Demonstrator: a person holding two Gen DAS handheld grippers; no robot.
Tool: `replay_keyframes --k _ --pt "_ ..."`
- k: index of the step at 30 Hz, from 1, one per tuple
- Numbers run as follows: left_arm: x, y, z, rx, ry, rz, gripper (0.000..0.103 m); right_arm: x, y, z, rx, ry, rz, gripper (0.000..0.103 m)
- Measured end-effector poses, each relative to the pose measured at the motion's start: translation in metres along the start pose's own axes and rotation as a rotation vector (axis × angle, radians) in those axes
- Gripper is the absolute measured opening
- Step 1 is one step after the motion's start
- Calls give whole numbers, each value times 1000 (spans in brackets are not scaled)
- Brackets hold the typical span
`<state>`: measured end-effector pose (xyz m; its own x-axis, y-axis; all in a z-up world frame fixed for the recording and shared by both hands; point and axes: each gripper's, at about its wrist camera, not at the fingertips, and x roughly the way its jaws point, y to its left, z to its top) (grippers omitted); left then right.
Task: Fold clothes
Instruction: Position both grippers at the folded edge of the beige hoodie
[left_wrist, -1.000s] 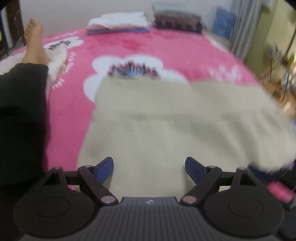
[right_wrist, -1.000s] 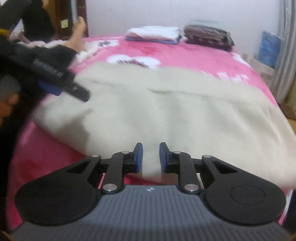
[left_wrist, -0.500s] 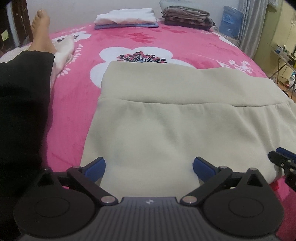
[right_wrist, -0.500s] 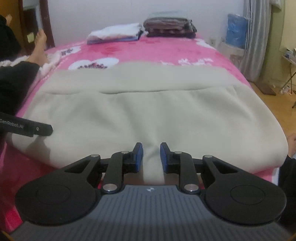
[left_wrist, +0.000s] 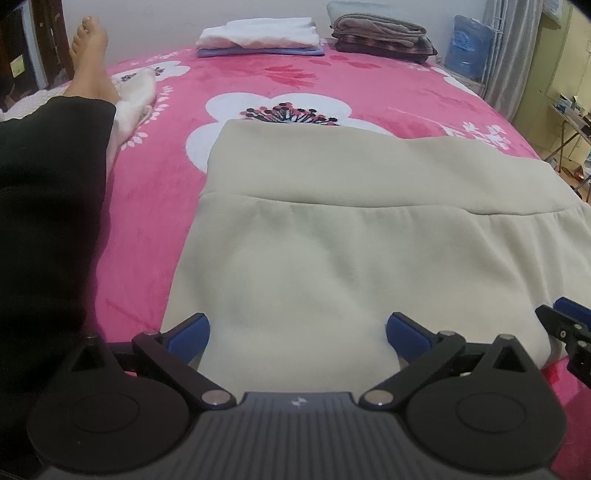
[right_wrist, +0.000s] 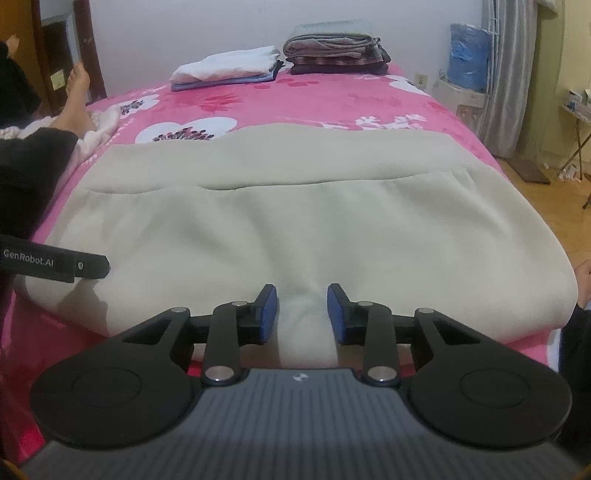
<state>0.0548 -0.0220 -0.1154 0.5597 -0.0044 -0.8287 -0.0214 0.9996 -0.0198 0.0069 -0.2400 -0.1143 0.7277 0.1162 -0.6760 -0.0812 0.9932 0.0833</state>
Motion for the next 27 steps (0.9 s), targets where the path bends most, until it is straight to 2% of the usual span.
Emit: replay_keyframes --k 7,22,24,27 --pt "1 0 0 -3 1 2 103 0 -2 2 44 6 15 38" --pt "1 0 1 -16 5 1 103 0 -6 1 104 0 39 44" --pt "1 1 1 -22 6 -2 103 0 -7 2 120 -3 57 49" --pt "1 1 0 -26 6 -5 103 0 -8 2 138 -3 98 65"
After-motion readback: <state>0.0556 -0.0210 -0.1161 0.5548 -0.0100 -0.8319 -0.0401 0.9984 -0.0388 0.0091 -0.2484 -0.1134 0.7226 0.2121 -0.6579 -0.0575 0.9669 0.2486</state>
